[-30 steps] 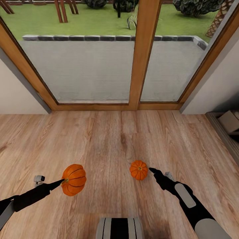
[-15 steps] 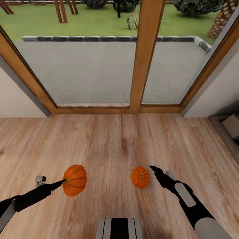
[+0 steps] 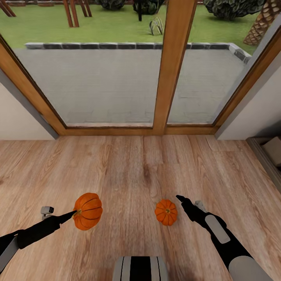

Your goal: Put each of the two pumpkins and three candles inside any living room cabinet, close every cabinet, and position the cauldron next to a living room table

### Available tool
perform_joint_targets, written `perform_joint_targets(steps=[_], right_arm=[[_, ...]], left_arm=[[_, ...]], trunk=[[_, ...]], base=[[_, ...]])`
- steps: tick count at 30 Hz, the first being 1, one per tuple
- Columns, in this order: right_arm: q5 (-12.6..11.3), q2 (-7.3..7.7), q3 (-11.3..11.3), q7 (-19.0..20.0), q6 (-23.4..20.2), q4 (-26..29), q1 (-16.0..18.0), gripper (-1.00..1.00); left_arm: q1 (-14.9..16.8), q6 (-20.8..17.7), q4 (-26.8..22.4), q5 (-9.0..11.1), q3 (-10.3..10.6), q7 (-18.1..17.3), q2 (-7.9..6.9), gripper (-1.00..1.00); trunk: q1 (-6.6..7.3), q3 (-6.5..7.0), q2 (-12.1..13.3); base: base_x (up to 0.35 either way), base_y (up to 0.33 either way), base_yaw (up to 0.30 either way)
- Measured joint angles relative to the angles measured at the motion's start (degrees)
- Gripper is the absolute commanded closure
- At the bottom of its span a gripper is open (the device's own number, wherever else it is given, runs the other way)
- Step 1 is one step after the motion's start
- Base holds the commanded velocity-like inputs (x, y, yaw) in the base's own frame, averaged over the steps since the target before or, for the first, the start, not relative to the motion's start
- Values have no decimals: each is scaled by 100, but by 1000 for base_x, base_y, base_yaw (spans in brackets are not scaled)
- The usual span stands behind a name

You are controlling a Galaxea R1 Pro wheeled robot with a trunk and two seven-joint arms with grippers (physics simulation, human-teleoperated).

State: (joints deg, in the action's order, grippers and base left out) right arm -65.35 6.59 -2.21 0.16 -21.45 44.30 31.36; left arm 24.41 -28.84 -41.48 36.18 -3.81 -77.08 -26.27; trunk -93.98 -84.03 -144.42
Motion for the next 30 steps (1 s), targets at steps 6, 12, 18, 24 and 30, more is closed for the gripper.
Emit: perform_joint_targets(steps=[6, 12, 18, 24, 30], right_arm=[[18, -3, -8, -35, 0, -8, 0, -100], [22, -3, -15, -48, -7, -22, 0, -100], [24, -5, -20, -56, -10, -34, 0, -100], [27, -5, -25, -102, -11, -51, 0, -100], [38, -5, -45, -117, -38, -65, 0, -100]], left_arm=[[0, -2, 2, -2, 1, -4, 0, 100], [-1, -2, 2, -2, 3, -4, 0, 100], [-1, -4, 2, -2, 8, -4, 0, 100], [-1, -5, 2, -2, 11, -4, 0, 100], [1, -6, 2, -2, 4, -4, 0, 100]], trunk=[[-11, -88, -5], [-26, -221, -13], [-42, -354, -21], [-57, -487, -29], [-72, -620, -37]], base=[[1, 0, 0], [0, 0, 0], [0, 0, 0], [0, 0, 0], [0, 0, 0]])
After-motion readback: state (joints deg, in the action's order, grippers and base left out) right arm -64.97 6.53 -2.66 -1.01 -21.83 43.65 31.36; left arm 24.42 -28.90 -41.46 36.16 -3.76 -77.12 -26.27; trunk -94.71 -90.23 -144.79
